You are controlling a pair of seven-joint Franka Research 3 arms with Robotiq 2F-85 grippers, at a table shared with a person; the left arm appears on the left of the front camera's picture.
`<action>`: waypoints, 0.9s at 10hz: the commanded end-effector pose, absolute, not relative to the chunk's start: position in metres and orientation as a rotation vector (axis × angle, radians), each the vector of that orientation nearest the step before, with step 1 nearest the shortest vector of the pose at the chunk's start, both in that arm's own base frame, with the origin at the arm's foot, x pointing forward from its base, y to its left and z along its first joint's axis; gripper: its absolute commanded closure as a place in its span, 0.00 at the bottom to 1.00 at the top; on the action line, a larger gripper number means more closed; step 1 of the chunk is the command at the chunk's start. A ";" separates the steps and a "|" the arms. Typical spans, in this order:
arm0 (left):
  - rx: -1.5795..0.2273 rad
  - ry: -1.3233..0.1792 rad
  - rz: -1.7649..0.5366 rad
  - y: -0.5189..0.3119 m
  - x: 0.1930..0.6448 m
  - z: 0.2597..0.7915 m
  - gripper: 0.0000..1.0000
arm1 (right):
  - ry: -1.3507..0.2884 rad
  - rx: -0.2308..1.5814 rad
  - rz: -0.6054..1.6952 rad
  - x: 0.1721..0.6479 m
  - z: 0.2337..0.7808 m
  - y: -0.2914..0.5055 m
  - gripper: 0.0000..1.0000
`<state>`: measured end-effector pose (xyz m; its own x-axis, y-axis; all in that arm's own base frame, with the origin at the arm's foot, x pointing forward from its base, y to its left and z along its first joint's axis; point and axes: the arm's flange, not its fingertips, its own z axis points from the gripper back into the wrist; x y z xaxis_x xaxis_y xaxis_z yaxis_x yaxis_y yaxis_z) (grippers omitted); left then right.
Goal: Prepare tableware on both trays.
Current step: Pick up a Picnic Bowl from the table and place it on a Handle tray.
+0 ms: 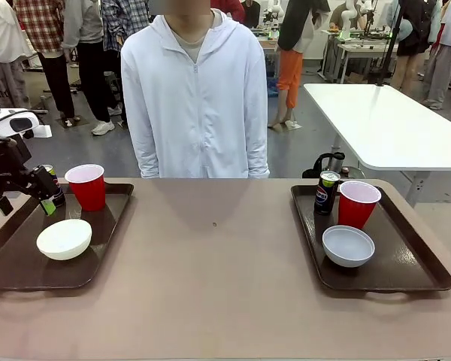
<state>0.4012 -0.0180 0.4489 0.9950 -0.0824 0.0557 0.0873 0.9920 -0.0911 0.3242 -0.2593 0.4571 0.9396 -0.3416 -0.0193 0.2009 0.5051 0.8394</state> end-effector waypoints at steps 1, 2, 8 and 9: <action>-0.096 -0.056 -0.084 -0.019 0.401 0.448 0.00 | -0.144 0.977 -0.325 0.321 0.458 -0.260 0.00; -0.094 -0.052 -0.085 -0.018 0.401 0.449 0.00 | -0.144 0.977 -0.325 0.321 0.458 -0.260 0.00; -0.807 -0.015 -0.186 0.104 0.392 0.462 0.00 | -0.144 0.977 -0.325 0.321 0.458 -0.260 0.00; -0.926 -0.025 -0.190 0.125 0.390 0.449 0.00 | -0.144 0.977 -0.325 0.321 0.458 -0.260 0.00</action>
<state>0.3753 0.1071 0.4596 0.9798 -0.1477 0.1349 0.1994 0.6676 -0.7174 0.3236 -0.2601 0.4571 0.9388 -0.3438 -0.0196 0.2024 0.5047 0.8392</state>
